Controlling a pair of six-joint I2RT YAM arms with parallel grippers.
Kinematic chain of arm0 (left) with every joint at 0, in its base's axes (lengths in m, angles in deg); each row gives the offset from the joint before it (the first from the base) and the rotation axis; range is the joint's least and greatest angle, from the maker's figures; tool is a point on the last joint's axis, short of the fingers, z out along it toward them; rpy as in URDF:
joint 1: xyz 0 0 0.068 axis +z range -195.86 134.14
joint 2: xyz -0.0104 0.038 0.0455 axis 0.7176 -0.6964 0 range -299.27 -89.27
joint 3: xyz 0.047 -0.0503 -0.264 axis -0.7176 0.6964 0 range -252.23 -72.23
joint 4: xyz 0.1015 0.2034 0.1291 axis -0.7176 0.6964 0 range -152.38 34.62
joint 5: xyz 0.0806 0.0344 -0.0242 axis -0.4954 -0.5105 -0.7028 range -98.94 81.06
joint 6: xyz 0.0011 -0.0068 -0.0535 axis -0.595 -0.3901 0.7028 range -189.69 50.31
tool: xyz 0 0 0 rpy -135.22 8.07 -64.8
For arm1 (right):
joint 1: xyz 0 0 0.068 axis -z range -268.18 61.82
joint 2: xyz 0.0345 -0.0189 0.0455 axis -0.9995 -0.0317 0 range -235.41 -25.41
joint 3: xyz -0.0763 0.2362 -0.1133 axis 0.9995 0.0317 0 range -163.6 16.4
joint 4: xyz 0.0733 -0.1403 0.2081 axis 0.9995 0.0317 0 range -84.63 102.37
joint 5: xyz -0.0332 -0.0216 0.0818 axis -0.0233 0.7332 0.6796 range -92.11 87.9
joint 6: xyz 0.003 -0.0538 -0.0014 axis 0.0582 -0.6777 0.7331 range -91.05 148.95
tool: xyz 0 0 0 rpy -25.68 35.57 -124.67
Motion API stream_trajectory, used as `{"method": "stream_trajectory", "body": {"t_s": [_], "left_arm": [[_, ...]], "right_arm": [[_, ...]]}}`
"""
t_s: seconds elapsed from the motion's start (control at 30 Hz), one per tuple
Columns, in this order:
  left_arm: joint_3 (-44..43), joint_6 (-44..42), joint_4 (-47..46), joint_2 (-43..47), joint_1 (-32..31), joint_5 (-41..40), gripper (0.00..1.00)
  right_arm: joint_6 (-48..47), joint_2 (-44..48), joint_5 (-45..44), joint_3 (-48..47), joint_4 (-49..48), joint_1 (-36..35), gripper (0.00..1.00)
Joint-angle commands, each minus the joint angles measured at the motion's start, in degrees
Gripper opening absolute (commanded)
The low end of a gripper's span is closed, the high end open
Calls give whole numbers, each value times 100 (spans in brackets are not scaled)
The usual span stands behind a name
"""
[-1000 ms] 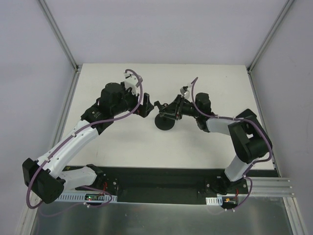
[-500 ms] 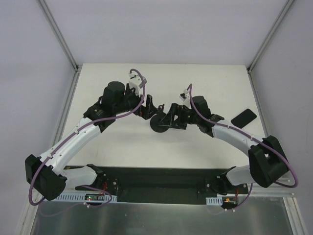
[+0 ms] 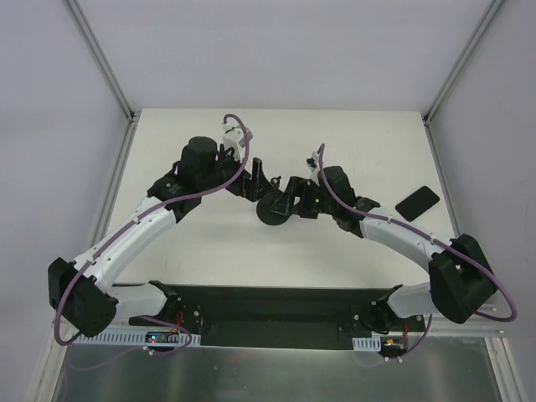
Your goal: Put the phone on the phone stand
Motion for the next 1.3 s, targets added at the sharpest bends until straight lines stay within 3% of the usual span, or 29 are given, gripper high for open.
{"method": "stream_trajectory", "body": {"t_s": [0.0, 0.2, 0.37, 0.47, 0.67, 0.9, 1.07, 1.27], "left_arm": [[-308, 694, -128, -497, 355, 1032, 95], [-405, 1231, -198, -1077, 735, 1755, 95], [-440, 1583, -488, -1447, 867, 2485, 83], [-397, 1715, -593, -1579, 920, 2722, 70], [-335, 1882, -664, -1790, 920, 2784, 54], [-194, 1970, -708, -1773, 920, 2652, 48], [-115, 2022, -708, -1790, 920, 2547, 42], [-27, 2058, -708, -1799, 920, 2450, 28]], "right_arm": [[548, 287, 349, 7, -748, 55, 81], [767, 418, 639, 375, -976, 257, 84], [987, 594, 930, 666, -1257, 556, 84], [987, 769, 939, 797, -1275, 618, 84], [1119, 648, 1062, 807, -1600, 635, 84], [1172, 445, 1062, 596, -1732, 644, 83], [1435, 313, 1123, 569, -2004, 644, 80], [1567, 234, 1124, 569, -2286, 662, 72]]}}
